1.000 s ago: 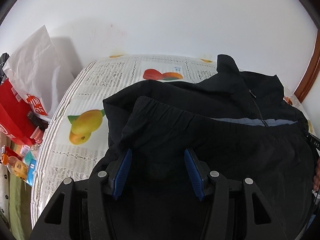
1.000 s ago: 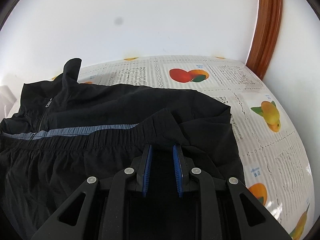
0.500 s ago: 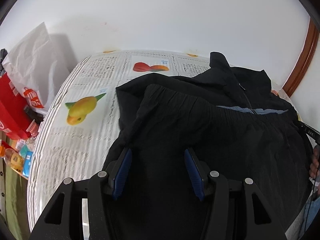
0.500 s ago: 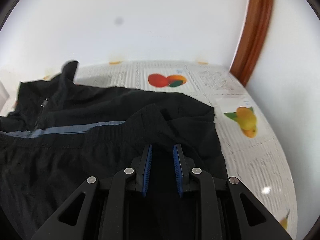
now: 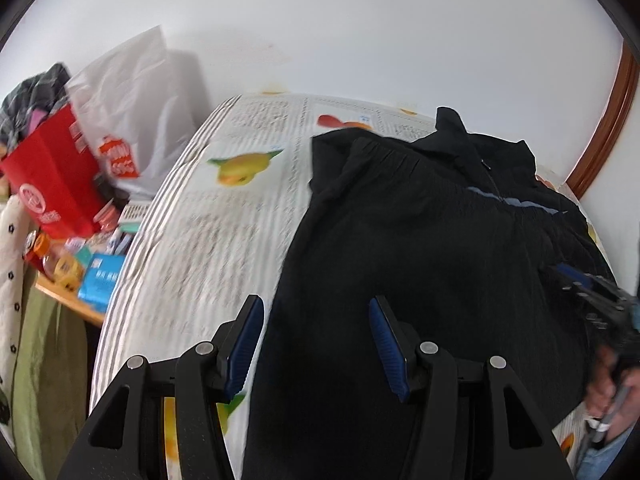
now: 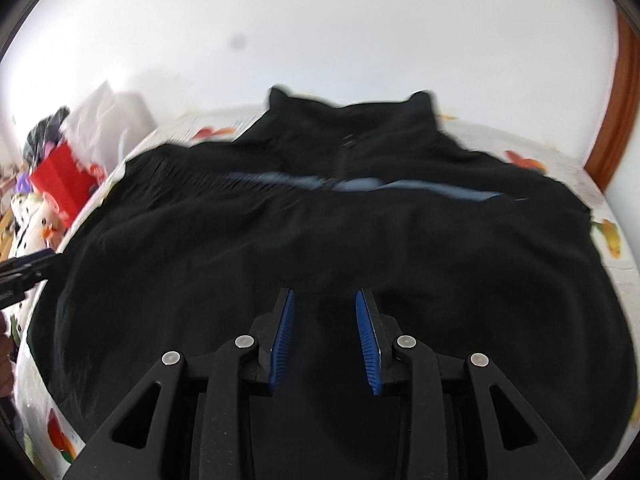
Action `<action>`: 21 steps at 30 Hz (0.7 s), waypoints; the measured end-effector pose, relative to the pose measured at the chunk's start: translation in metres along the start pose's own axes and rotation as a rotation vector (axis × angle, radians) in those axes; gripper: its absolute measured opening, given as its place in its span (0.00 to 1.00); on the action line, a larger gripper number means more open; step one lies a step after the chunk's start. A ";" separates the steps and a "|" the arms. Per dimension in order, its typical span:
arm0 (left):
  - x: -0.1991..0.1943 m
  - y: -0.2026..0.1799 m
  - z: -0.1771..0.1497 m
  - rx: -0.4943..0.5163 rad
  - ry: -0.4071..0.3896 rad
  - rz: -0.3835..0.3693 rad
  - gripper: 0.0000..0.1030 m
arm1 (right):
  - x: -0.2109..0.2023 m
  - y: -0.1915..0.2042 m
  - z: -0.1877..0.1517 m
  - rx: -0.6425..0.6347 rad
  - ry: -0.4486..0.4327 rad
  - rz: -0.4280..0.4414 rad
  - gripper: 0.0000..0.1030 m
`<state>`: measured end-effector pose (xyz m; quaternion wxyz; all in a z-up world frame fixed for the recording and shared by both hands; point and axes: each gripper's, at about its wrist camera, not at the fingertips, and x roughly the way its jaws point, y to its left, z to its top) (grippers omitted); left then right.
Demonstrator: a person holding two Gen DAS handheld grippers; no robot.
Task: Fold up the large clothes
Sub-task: 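Fold the jacket over again toward the collar with both tools, then open both tools and lift them off the folded jacket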
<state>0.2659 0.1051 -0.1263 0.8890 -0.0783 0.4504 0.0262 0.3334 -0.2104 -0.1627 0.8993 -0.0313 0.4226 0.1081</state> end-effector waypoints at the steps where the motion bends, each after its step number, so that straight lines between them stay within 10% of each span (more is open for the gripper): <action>1: -0.003 0.003 -0.005 -0.004 0.003 0.003 0.51 | 0.009 0.007 -0.004 -0.008 0.016 -0.032 0.31; 21: -0.043 0.022 -0.074 -0.034 0.026 -0.040 0.51 | -0.061 0.037 -0.103 0.034 0.008 -0.092 0.31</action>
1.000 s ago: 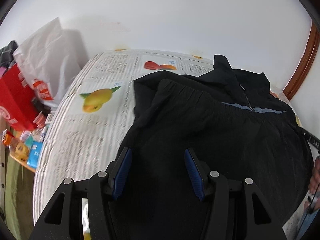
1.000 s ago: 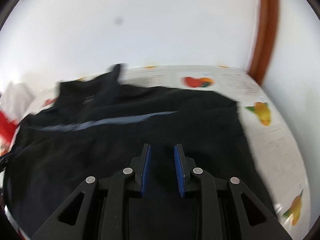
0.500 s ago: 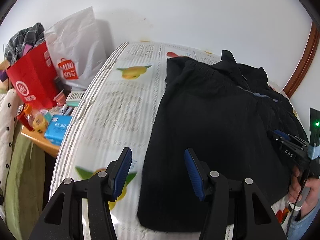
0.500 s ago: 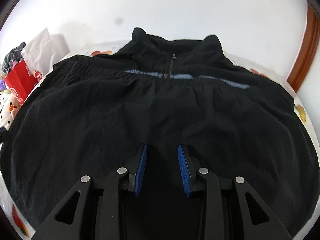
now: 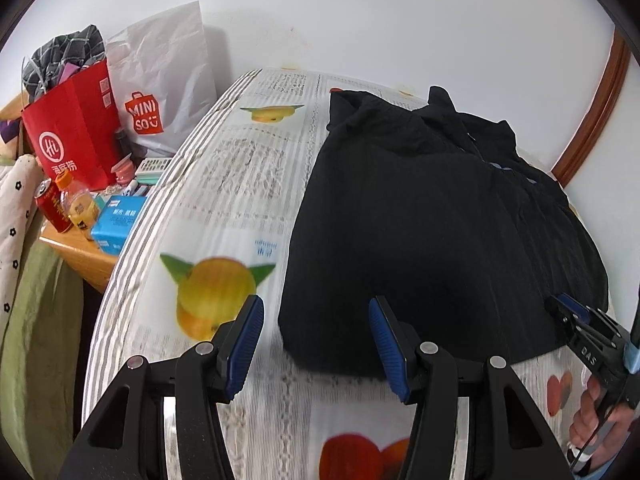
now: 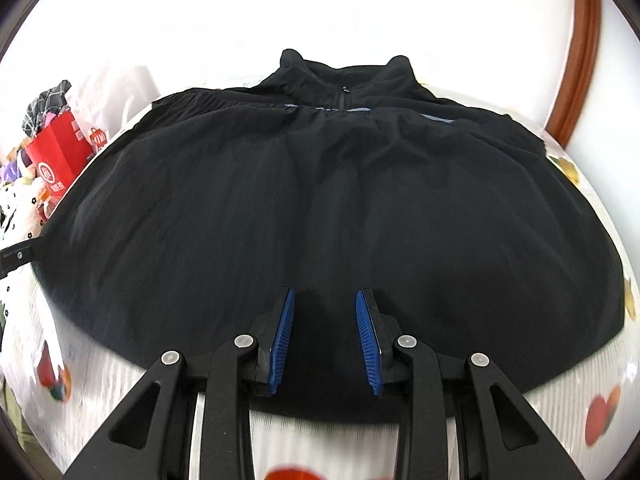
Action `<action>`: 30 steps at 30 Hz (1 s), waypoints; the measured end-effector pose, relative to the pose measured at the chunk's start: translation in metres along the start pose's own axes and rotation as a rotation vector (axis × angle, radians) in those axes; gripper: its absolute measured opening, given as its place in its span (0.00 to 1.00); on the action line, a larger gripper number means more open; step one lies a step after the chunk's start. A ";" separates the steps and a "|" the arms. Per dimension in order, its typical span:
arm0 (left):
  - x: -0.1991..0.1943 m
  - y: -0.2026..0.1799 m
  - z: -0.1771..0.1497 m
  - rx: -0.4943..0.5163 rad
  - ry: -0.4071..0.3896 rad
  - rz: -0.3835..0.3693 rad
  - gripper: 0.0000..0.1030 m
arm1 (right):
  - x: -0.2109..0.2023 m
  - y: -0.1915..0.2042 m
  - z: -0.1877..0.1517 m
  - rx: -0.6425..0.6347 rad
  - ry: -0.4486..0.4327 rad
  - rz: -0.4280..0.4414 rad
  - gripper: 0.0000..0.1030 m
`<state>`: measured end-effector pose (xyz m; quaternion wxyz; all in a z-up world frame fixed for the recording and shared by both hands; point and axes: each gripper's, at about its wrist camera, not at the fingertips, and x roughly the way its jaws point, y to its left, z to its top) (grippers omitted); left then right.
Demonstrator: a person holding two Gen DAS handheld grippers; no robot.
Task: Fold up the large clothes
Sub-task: 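Open both tools and lift them off the folded jacket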
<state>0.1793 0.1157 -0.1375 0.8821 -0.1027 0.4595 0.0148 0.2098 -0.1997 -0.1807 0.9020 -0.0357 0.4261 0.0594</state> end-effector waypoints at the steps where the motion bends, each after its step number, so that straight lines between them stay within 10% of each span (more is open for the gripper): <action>1: -0.002 0.000 -0.003 0.000 0.000 0.000 0.51 | -0.005 0.000 -0.005 0.002 -0.003 0.007 0.31; 15: -0.026 0.016 -0.041 0.000 0.008 0.021 0.51 | -0.039 0.012 -0.046 -0.069 0.026 0.060 0.37; 21: -0.032 0.035 -0.054 -0.021 0.015 0.045 0.51 | -0.043 0.062 -0.024 -0.219 -0.048 0.147 0.67; 30: -0.040 0.063 -0.061 -0.069 0.018 0.044 0.52 | -0.005 0.155 -0.011 -0.461 -0.002 0.238 0.67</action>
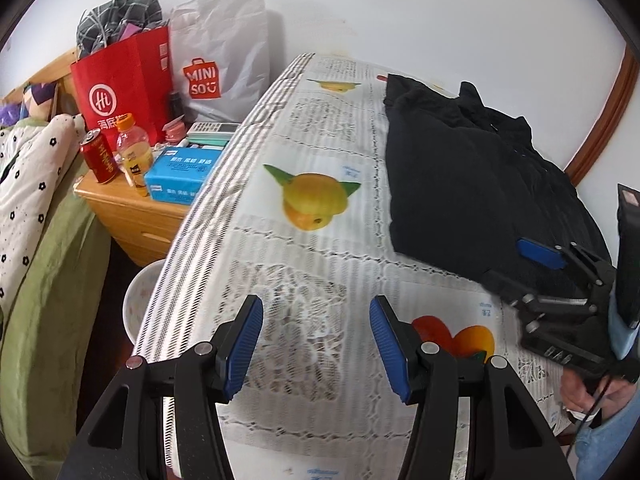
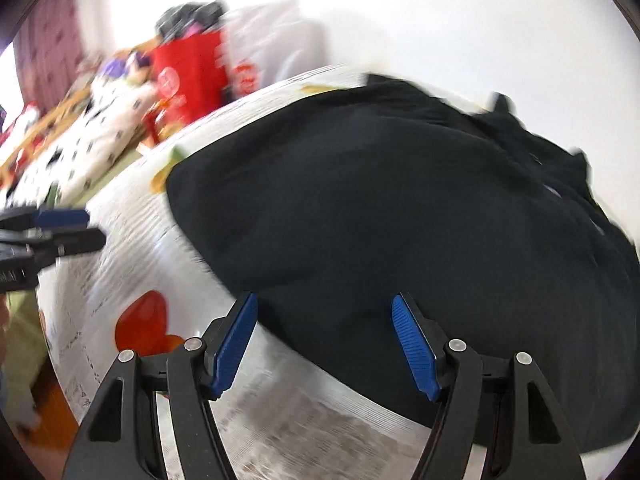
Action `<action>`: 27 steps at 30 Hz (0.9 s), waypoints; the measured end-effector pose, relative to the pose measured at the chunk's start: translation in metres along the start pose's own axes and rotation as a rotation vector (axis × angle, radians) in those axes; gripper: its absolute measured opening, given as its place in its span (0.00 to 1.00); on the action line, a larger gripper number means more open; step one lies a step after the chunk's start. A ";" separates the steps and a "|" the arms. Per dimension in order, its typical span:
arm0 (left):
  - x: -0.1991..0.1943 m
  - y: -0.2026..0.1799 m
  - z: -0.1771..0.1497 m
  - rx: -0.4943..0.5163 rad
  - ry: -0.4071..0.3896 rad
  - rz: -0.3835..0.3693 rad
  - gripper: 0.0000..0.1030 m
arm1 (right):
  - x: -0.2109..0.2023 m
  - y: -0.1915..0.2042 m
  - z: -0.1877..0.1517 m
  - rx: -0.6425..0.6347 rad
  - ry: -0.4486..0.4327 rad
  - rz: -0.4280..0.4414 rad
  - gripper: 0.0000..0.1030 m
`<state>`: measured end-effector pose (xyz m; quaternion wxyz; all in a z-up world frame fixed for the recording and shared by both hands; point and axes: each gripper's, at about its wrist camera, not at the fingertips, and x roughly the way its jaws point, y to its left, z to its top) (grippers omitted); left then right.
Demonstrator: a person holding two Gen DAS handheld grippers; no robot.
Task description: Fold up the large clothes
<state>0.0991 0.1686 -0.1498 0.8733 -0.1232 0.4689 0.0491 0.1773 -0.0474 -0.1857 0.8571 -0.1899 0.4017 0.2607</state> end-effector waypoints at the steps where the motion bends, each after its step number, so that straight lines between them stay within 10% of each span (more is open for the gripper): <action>1: 0.000 0.001 0.000 -0.002 -0.001 -0.001 0.52 | 0.002 0.006 0.001 -0.030 -0.001 -0.008 0.67; 12: 0.007 0.011 -0.001 -0.020 0.008 -0.046 0.52 | 0.030 0.048 0.038 -0.160 -0.022 -0.044 0.63; 18: 0.014 0.003 -0.001 -0.011 0.017 -0.066 0.52 | 0.039 0.045 0.050 -0.153 -0.016 -0.069 0.11; 27: 0.014 -0.026 -0.001 0.048 0.020 -0.092 0.52 | -0.035 -0.054 0.060 0.277 -0.264 0.131 0.05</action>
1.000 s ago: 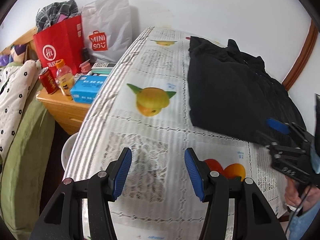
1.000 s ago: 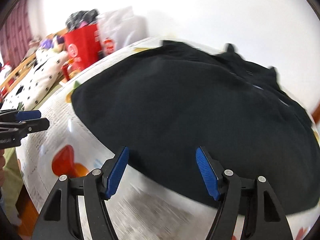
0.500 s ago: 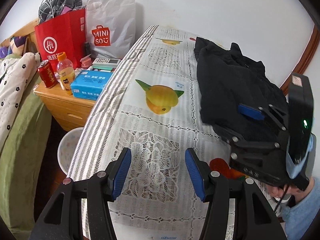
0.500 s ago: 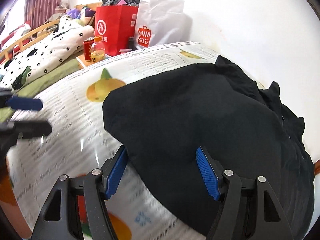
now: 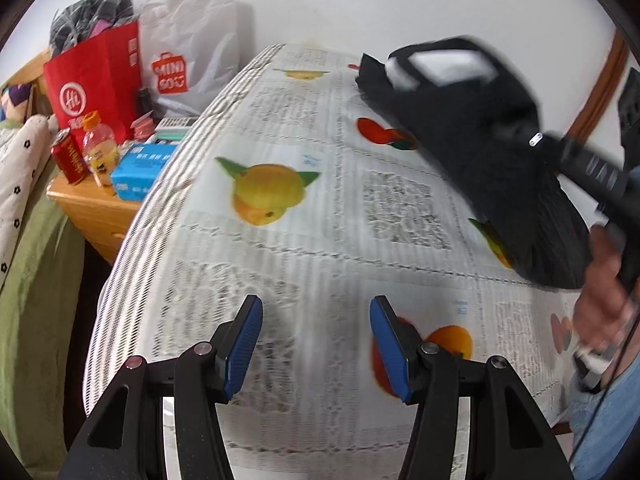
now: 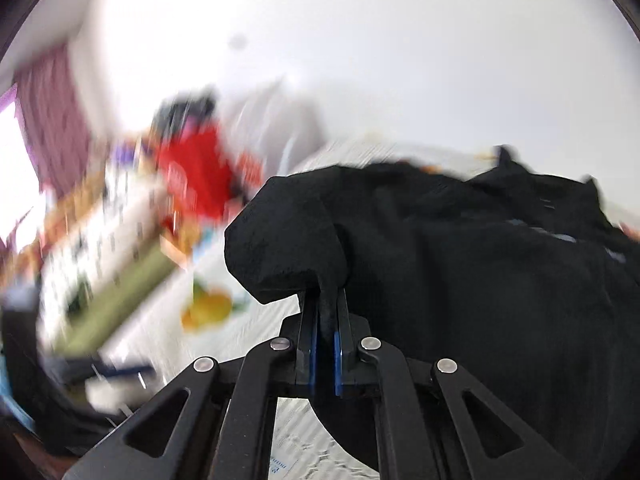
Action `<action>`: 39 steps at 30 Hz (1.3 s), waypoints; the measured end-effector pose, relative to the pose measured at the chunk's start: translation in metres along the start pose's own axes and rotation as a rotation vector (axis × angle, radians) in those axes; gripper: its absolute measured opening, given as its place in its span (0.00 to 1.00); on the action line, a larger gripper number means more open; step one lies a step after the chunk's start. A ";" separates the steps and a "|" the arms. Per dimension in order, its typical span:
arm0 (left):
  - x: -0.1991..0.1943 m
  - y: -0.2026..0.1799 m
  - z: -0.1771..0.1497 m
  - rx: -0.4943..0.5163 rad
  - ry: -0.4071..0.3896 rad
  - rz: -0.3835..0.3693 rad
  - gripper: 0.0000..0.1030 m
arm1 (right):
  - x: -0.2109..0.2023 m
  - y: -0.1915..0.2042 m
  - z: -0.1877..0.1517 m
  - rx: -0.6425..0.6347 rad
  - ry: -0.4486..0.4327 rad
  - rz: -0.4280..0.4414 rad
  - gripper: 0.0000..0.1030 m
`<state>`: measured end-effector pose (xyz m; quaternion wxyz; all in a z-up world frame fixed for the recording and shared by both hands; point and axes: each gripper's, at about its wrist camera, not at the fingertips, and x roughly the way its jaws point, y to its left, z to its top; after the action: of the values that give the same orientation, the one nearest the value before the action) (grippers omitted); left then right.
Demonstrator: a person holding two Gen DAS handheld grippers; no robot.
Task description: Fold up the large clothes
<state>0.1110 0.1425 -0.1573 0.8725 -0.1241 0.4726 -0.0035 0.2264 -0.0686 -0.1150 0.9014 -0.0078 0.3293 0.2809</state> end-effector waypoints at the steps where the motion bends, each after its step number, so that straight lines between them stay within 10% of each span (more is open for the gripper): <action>1: -0.001 -0.004 0.000 0.006 -0.001 0.000 0.52 | -0.012 -0.015 0.004 0.055 -0.038 -0.003 0.05; 7: -0.007 -0.034 0.005 0.065 -0.017 -0.032 0.52 | -0.064 -0.105 -0.007 0.327 -0.180 -0.069 0.05; 14: -0.005 -0.081 0.011 0.135 -0.034 -0.073 0.52 | -0.071 -0.159 -0.044 0.443 -0.103 -0.181 0.07; 27: 0.020 -0.172 0.009 0.257 -0.005 -0.141 0.52 | -0.119 -0.181 -0.077 0.176 0.022 -0.457 0.22; 39: 0.045 -0.214 0.011 0.295 0.022 -0.203 0.52 | -0.162 -0.272 -0.110 0.242 0.074 -0.616 0.35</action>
<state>0.1681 -0.0680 -0.1415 0.8712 -0.0419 0.4616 -0.1621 0.1997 -0.4009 -0.1505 0.9257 -0.0101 0.3751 -0.0465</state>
